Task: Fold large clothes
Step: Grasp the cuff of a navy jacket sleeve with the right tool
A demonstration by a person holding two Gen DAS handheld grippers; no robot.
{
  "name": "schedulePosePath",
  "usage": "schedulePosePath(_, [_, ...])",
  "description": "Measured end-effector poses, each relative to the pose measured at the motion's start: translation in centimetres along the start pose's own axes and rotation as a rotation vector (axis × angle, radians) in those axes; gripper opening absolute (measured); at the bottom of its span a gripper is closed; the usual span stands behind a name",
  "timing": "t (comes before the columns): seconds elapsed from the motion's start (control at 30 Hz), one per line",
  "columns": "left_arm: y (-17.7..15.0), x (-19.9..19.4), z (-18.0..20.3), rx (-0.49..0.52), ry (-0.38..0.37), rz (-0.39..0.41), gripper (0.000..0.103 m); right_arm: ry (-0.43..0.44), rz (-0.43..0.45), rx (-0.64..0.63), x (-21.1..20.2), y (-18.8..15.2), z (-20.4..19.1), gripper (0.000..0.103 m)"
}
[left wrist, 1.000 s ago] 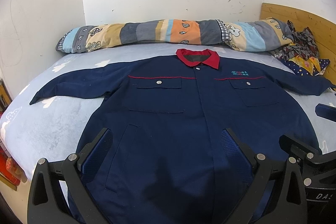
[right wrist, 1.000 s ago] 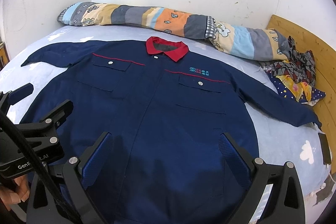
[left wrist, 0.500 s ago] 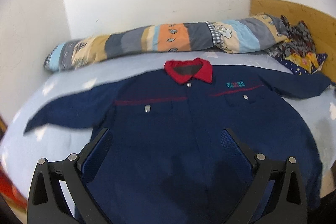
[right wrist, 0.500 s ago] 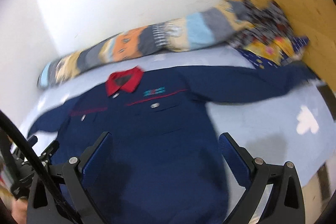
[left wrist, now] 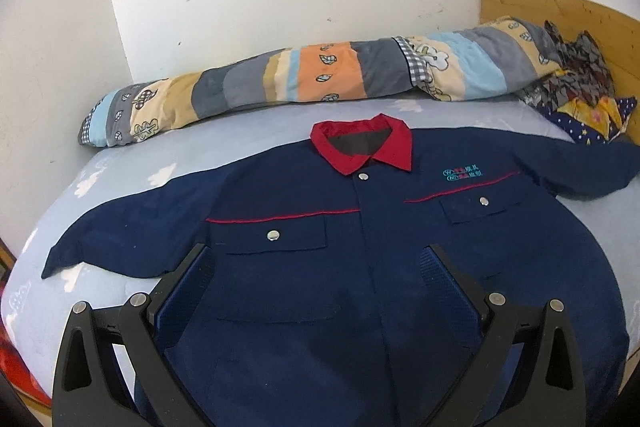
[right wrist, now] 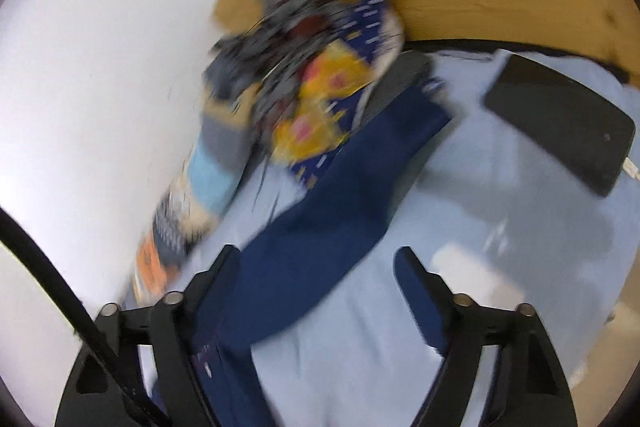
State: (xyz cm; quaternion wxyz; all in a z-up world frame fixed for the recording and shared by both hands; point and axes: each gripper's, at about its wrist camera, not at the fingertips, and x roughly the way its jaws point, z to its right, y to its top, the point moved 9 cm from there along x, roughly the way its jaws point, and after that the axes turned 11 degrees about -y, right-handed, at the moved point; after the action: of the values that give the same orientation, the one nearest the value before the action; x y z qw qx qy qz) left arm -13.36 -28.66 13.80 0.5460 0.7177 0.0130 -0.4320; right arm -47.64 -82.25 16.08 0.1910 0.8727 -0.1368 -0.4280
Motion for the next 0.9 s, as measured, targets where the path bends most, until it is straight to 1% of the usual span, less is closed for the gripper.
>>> schedulePosePath(0.07, [-0.1, 0.5, 0.3, 0.000, -0.005, -0.013, 0.102, -0.012, 0.001, 0.042, 1.2, 2.0, 1.2, 0.083])
schedulePosePath(0.13, [-0.2, 1.0, 0.4, -0.003, -0.005, -0.022, 0.102, 0.022, 0.001, 0.097, 2.6, 3.6, 2.5, 0.083])
schedulePosePath(0.17, [-0.3, 1.2, 0.5, -0.002, -0.007, -0.026, 0.102, 0.024, -0.004, 0.117, 3.3, 4.2, 2.8, 0.083])
schedulePosePath(0.23, [-0.5, 1.5, 0.4, -0.002, -0.002, -0.034, 0.102, 0.020, -0.010, 0.133, 4.8, 5.0, 3.0, 0.076])
schedulePosePath(0.27, [-0.6, 1.7, 0.4, -0.002, 0.001, -0.037, 0.102, 0.024, -0.013, 0.142, 5.3, 5.4, 3.1, 0.069])
schedulePosePath(0.3, [-0.6, 1.9, 0.4, -0.002, 0.001, -0.040, 0.102, 0.025, -0.022, 0.152, 6.1, 5.8, 3.1, 0.066])
schedulePosePath(0.43, [-0.9, 2.6, 0.7, 0.002, 0.002, -0.056, 0.102, -0.008, -0.027, 0.182, 8.5, 6.1, 4.0, 0.062])
schedulePosePath(0.5, [-0.9, 2.8, 0.8, 0.011, 0.002, -0.060, 0.102, -0.002, -0.028, 0.214, 9.4, 6.5, 4.4, 0.049])
schedulePosePath(0.53, [-1.0, 2.8, 0.9, 0.016, 0.003, -0.059, 0.102, -0.004, -0.031, 0.222, 9.9, 6.8, 4.5, 0.045])
schedulePosePath(0.57, [-1.1, 2.8, 1.0, 0.022, 0.002, -0.059, 0.102, -0.010, -0.032, 0.219, 10.3, 7.1, 4.5, 0.030])
schedulePosePath(0.6, [-1.1, 2.8, 1.1, 0.029, 0.003, -0.059, 0.102, -0.030, -0.030, 0.209, 10.5, 7.3, 4.5, 0.013])
schedulePosePath(0.63, [-1.1, 2.8, 1.1, 0.032, 0.003, -0.057, 0.102, -0.055, -0.020, 0.198, 10.4, 7.5, 4.6, 0.014])
schedulePosePath(0.77, [-1.0, 2.8, 1.0, 0.032, 0.004, -0.052, 0.102, -0.062, 0.023, 0.130, 9.3, 7.9, 3.3, 0.012])
schedulePosePath(0.83, [-0.9, 2.6, 0.9, 0.026, 0.003, -0.045, 0.102, -0.053, 0.053, 0.090, 8.3, 8.1, 2.0, 0.012])
schedulePosePath(0.9, [-0.8, 2.3, 0.8, 0.022, 0.006, -0.037, 0.102, -0.023, 0.081, 0.055, 7.0, 8.4, 0.3, 0.012])
